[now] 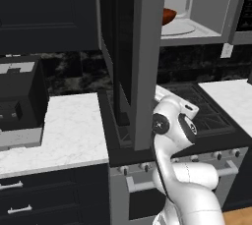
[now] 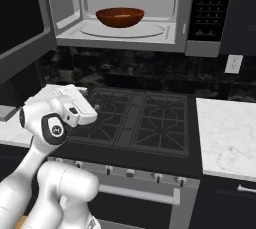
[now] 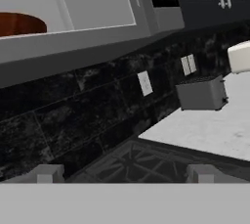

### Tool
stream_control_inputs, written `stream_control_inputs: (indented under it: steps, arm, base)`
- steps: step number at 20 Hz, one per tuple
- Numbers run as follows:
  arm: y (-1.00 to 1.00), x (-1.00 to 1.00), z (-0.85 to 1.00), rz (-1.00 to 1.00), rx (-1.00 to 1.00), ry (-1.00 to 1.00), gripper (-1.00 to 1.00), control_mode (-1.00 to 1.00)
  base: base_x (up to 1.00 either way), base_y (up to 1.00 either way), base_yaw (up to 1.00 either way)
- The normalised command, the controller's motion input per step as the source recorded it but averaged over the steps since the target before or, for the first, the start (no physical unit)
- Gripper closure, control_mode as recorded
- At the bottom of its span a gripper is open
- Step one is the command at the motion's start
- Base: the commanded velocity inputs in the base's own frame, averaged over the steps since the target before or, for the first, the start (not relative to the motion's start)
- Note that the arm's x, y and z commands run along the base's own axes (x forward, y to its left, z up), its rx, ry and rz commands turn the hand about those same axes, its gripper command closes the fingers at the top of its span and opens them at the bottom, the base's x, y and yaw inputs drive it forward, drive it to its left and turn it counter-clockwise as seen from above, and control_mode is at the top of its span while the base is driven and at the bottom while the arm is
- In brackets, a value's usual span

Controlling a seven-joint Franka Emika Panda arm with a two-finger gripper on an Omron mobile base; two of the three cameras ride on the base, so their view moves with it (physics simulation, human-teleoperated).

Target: Open the microwave, place the bowl with waffle inside the microwave, then close the microwave door and turn it on.

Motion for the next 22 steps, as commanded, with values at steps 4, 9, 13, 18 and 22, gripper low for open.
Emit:
stream_control_inputs:
  steps: [4,9,13,18,22]
  arm:
    - [0.86,0.24,0.0,0.0,0.0,-0.01,-1.0,-1.0]
    - [0.65,0.35,0.0,0.0,0.01,0.0,-1.0,-1.0]
    - [0.63,0.25,-0.07,0.0,0.0,-0.05,-1.0,-1.0]
    - [0.14,0.16,-0.53,-0.02,0.0,-0.11,-1.0,-1.0]
    - [0.07,0.04,-0.64,-0.01,0.0,-0.14,-1.0,-1.0]
  base:
    - [0.0,0.0,0.0]
    - [0.0,0.0,0.0]
    - [0.0,0.0,0.0]
    - [0.0,0.0,0.0]
    - [0.0,0.0,0.0]
